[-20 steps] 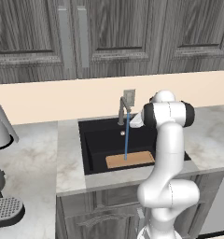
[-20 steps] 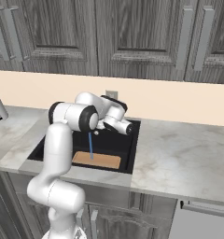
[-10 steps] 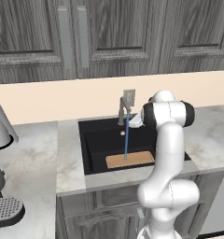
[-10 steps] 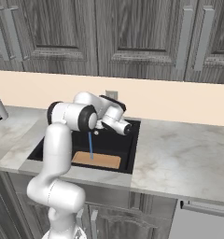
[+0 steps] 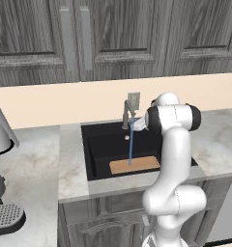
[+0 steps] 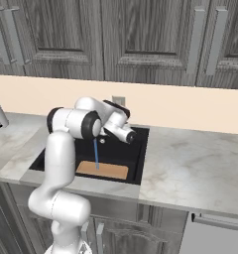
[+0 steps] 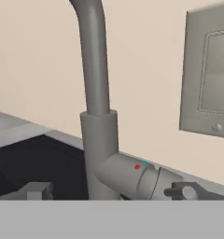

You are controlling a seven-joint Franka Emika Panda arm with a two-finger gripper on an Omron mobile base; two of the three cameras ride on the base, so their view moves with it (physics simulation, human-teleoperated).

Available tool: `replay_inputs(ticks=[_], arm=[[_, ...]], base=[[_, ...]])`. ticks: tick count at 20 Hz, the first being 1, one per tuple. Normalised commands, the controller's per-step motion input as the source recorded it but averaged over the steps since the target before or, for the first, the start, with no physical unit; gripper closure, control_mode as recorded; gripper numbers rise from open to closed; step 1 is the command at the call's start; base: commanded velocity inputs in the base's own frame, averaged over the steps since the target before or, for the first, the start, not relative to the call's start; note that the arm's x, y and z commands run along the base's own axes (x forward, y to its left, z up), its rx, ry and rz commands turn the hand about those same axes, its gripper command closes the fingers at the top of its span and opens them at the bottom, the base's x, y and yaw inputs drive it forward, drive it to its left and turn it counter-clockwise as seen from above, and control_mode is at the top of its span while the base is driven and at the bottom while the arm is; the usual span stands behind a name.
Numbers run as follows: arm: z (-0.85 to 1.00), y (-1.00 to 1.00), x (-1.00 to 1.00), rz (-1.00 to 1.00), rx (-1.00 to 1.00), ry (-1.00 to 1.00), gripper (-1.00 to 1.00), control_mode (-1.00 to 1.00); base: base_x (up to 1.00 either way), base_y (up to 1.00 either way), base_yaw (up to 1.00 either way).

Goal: Turn on the sink faucet with hot water and rinse the cutting board for ten seconds, then turn off the faucet. Push the cutting board to reach the water if necessary.

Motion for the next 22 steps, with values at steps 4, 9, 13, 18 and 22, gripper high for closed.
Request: replay_inputs(ticks=[4, 9, 13, 18, 22], arm=[[0.0, 0.82, 0.0, -0.06, -0.03, 0.0, -1.0, -1.0], [0.0, 0.79, -0.03, -0.05, -0.02, -0.01, -1.0, -1.0], [0.0, 0.79, -0.11, -0.05, -0.03, -0.03, -1.0, -1.0], [0.0, 0.76, -0.15, -0.04, -0.03, -0.04, -1.0, -1.0], [0.0, 0.7, -0.19, -0.03, -0.02, -0.05, -1.0, -1.0]], base=[[0.0, 0.0, 0.0], [0.0, 0.0, 0.0], [0.0, 0.0, 0.0], [0.0, 0.0, 0.0], [0.0, 0.0, 0.0]])
